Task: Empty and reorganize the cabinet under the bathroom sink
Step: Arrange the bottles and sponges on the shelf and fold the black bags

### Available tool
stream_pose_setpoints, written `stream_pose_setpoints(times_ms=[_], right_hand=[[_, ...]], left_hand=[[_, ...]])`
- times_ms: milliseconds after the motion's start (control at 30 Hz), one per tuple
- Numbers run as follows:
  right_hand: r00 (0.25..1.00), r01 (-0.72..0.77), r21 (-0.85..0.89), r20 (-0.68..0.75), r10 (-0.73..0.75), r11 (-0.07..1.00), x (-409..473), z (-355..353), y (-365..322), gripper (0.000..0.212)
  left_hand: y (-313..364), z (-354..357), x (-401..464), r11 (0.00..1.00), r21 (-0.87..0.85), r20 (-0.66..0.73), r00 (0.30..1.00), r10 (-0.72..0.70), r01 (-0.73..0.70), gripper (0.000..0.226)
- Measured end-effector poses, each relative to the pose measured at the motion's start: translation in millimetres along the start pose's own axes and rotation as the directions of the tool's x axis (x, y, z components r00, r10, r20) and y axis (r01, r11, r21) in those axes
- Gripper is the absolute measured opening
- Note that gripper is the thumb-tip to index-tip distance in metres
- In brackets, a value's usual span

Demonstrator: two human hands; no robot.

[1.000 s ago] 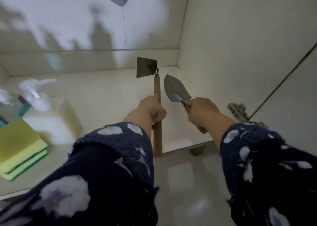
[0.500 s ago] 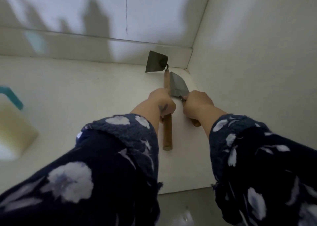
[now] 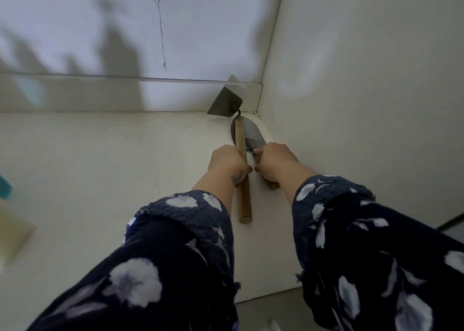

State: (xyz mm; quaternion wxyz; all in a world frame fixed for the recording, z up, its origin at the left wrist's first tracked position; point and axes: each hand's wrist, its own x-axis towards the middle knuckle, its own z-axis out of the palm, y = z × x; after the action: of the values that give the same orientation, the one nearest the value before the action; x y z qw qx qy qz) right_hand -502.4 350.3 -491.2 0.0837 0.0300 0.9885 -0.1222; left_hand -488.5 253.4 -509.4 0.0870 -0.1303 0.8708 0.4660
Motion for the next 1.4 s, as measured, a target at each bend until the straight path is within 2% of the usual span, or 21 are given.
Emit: stream_pose_setpoints(times_ms=[133,233,333,433,767,833,967,1067,1133,1267,1400], right_hand=[[0.998,0.060,-0.031,-0.002,-0.061,0.998,-19,-14,-6,0.042],[0.996,0.092,-0.086,0.020,-0.090,0.992,-45,-23,-13,0.048],[0.993,0.103,-0.118,0.064,-0.096,0.988,-82,-30,-26,0.046],[0.985,0.145,-0.158,0.118,-0.127,0.977,-126,-36,-45,0.046],[0.929,0.281,-0.130,0.286,-0.236,0.951,-261,-41,-122,0.052],[0.907,0.319,-0.135,0.332,-0.261,0.938,-279,-38,-139,0.052],[0.868,0.393,-0.142,0.383,-0.316,0.908,-292,-22,-177,0.049],[0.811,0.478,-0.137,0.448,-0.377,0.867,-298,-4,-207,0.049],[0.743,0.578,-0.134,0.493,-0.452,0.805,-304,6,-227,0.050],[0.554,0.790,-0.152,0.592,-0.585,0.594,-326,27,-272,0.051],[0.369,0.906,-0.097,0.658,-0.656,0.412,-364,46,-309,0.050]], left_hand=[[-1,-11,-14,0.998,0.052,-0.042,0.999,0.028,-0.026,0.049],[-5,-32,-35,0.978,0.199,-0.084,0.993,0.077,-0.059,0.038],[-14,-60,-68,0.925,0.366,-0.021,0.993,0.120,-0.104,0.037],[-27,-92,-107,0.878,0.461,0.055,0.992,0.113,-0.126,0.038],[-73,-177,-242,0.789,0.596,0.237,0.972,0.003,-0.147,0.051],[-87,-192,-261,0.803,0.581,0.237,0.971,-0.010,-0.134,0.050],[-116,-222,-279,0.834,0.550,0.153,0.986,-0.060,-0.034,0.051],[-138,-242,-295,0.859,0.505,0.100,0.983,-0.155,0.084,0.053],[-153,-257,-308,0.872,0.457,0.038,0.975,-0.218,0.177,0.053],[-184,-282,-345,0.865,0.343,-0.151,0.930,-0.334,0.366,0.048],[-216,-294,-407,0.819,0.172,-0.274,0.825,-0.495,0.548,0.044]])
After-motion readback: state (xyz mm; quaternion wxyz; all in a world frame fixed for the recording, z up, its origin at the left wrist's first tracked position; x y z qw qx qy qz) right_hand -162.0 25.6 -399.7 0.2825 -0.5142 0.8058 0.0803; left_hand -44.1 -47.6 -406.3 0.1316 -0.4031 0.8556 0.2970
